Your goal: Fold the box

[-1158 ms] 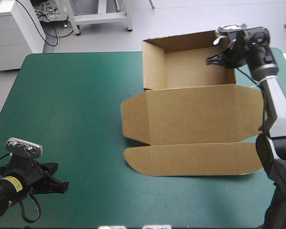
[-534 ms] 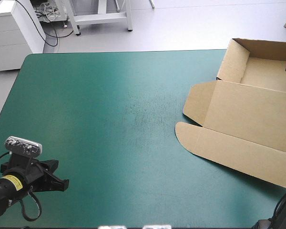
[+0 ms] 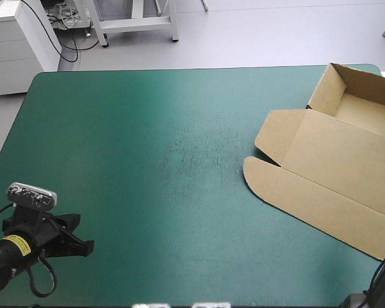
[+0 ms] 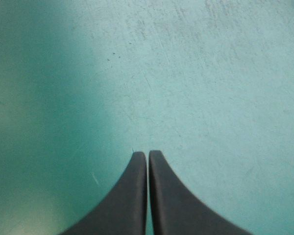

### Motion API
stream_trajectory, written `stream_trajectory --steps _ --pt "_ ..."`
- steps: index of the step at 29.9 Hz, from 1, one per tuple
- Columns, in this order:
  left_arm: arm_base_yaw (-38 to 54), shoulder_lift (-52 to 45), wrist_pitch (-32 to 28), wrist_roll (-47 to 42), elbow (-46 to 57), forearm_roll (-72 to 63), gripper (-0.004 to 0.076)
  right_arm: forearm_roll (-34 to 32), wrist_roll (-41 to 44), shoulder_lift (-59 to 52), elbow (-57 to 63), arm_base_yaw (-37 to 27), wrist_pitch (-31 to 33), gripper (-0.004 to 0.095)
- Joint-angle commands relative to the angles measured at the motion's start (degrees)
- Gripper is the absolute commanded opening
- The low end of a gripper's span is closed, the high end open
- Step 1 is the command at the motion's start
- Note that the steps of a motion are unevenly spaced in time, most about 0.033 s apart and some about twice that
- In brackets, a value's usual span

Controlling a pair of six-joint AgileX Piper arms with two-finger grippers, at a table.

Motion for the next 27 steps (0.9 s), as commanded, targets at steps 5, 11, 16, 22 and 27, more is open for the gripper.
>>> stream_trajectory --steps 5,11,16,22,27 --pt "-0.1 0.2 -3.1 -0.4 -1.3 -1.6 -0.0008 0.4 0.3 -5.6 -1.6 -2.6 -1.4 0.0820" --pt "-0.1 0.2 -3.1 -0.4 -1.3 -1.5 -0.0008 9.3 -1.8 -13.5 -1.6 -2.6 -1.5 0.0807" --pt "-0.1 0.2 -3.1 -0.4 -1.3 -2.8 -0.0008 21.0 -7.6 -20.5 -1.7 -2.6 -1.5 0.0775" --pt "-0.1 0.2 -3.3 1.9 -1.3 -2.7 -0.0008 31.5 -10.1 -26.5 -1.6 1.8 -1.5 0.0061" --pt "-0.1 0.2 -3.1 1.5 -1.3 -2.0 -0.0008 31.4 -11.0 -31.5 2.6 9.9 -1.5 0.0001"
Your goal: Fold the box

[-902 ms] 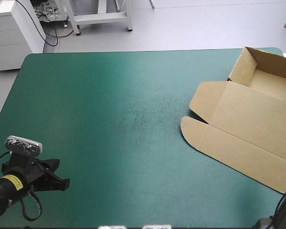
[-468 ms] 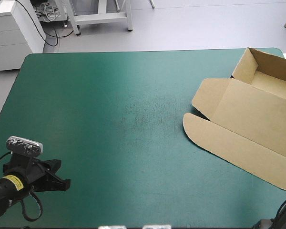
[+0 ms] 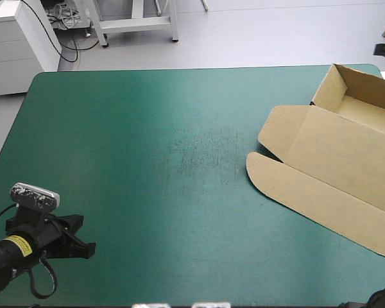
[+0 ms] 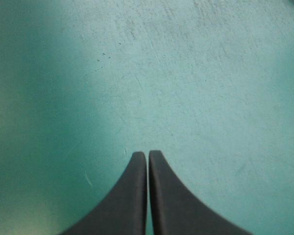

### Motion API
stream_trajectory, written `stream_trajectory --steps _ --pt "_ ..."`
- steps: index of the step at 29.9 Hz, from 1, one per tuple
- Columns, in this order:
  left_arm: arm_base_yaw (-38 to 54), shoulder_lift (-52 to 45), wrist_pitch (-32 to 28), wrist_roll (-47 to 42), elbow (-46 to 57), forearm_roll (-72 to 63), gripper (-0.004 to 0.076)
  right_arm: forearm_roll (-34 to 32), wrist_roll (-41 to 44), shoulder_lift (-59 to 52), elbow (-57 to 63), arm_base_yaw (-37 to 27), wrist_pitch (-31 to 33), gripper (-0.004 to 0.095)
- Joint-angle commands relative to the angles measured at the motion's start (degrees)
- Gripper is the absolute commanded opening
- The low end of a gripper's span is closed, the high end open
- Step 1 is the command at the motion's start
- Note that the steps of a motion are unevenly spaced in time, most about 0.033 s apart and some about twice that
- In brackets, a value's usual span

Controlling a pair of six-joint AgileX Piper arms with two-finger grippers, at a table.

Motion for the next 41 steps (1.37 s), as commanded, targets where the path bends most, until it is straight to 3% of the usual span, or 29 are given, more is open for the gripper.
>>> stream_trajectory --steps 1,10,18,21,27,36,41 --pt "-0.2 0.2 -3.1 -0.4 -1.3 0.1 -0.0008 1.2 -1.2 -6.3 3.0 5.4 -2.4 0.0001" --pt "-0.2 0.2 -1.8 0.0 -1.3 -5.2 -0.0008 -0.7 -4.3 -17.6 21.4 19.5 -6.2 -0.0001" --pt "-0.2 -6.0 -7.6 1.4 1.0 -4.9 -0.0008 -0.8 -8.2 -35.2 47.7 27.6 -23.6 -0.0002" --pt "-0.2 -9.1 -7.6 5.1 3.3 -5.1 -0.0008 -0.9 -9.1 -42.6 56.2 28.4 -28.0 -0.0002" --pt "-0.2 -16.6 -13.8 5.1 9.4 -5.3 -0.0008 -1.1 -9.3 -54.9 70.8 28.4 -32.4 -0.0002" --pt "-0.2 -28.2 -17.0 4.8 18.4 -5.9 -0.0008 -1.3 -6.7 -73.6 89.6 28.4 -43.4 -0.0002" --pt "-0.2 -32.9 -20.1 4.8 19.8 -6.4 -0.0008 -3.0 -6.0 -83.5 96.0 28.4 -45.2 -0.0002"
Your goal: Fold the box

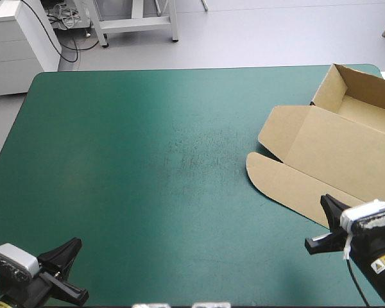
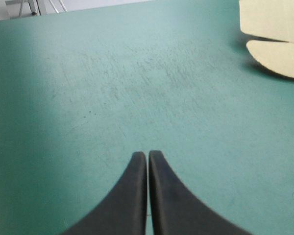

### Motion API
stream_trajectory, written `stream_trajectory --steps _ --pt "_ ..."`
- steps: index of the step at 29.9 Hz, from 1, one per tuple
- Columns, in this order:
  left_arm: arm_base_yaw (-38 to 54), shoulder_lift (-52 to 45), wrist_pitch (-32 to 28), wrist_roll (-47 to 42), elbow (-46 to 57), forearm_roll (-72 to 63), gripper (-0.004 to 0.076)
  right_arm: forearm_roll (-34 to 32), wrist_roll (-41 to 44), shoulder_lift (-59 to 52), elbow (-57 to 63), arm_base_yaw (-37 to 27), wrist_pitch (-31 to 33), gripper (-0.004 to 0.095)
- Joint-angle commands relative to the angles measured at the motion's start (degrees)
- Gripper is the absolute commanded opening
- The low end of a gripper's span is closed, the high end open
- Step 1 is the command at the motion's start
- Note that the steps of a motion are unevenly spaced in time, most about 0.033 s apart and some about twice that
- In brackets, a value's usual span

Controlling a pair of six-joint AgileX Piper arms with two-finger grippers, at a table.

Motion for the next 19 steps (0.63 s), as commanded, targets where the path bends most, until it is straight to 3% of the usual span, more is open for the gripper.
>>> stream_trajectory --steps 1,7,11,14,19 --pt "-0.2 -1.6 -5.6 -0.2 -1.0 -1.3 -0.0008 -1.3 1.2 -6.0 2.1 0.3 -5.4 -0.0002" --pt "-0.2 -3.0 -5.4 0.0 -1.0 -1.3 -0.0008 -3.6 2.3 -15.6 5.2 0.3 -5.4 -0.0002" --pt "-0.2 -3.0 -5.4 0.0 -1.0 -1.5 -0.0008 -8.1 7.9 -21.5 6.3 0.3 -5.5 -0.0002" --pt "-0.2 -3.0 -5.4 0.0 -1.0 -1.5 -0.0008 -13.3 14.3 -21.2 6.9 0.3 -4.6 -0.0002" --pt "-0.2 -3.0 -5.6 0.2 -1.0 -2.2 -0.0008 -13.9 15.4 -21.4 6.9 0.3 -3.3 -0.0002"
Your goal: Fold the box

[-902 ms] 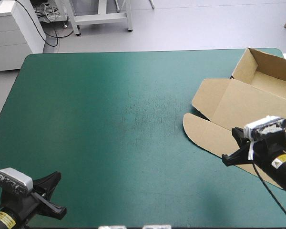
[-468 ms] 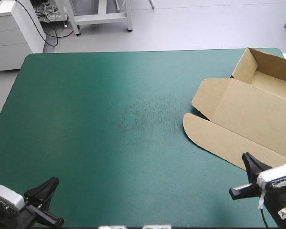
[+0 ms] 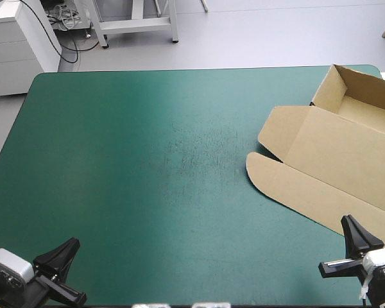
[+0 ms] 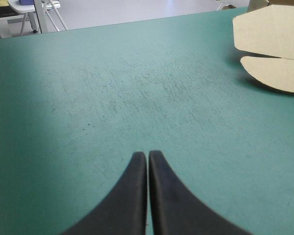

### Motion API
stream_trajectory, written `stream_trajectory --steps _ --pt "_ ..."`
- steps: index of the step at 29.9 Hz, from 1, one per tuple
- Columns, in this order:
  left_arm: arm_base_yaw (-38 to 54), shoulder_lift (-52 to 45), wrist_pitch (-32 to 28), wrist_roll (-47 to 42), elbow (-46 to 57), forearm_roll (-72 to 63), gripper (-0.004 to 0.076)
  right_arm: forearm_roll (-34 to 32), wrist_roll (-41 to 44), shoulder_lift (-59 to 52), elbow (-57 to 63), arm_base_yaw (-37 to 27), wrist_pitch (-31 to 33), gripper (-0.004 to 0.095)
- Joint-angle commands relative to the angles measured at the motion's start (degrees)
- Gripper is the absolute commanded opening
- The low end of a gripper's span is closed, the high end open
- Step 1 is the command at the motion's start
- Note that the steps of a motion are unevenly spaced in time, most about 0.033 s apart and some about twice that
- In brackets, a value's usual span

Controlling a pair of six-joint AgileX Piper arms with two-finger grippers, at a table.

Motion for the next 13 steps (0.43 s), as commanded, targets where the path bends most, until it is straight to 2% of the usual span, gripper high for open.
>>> stream_trajectory --steps 1,13 --pt "-0.2 -0.7 -4.5 0.0 -1.3 -1.7 -0.0008 -1.0 0.8 -1.1 -1.4 0.3 -2.3 -0.0007" --pt "-0.2 -0.7 -4.5 0.0 -1.3 -1.7 -0.0008 -1.0 0.8 -1.1 -1.2 0.3 -1.6 -0.0021"
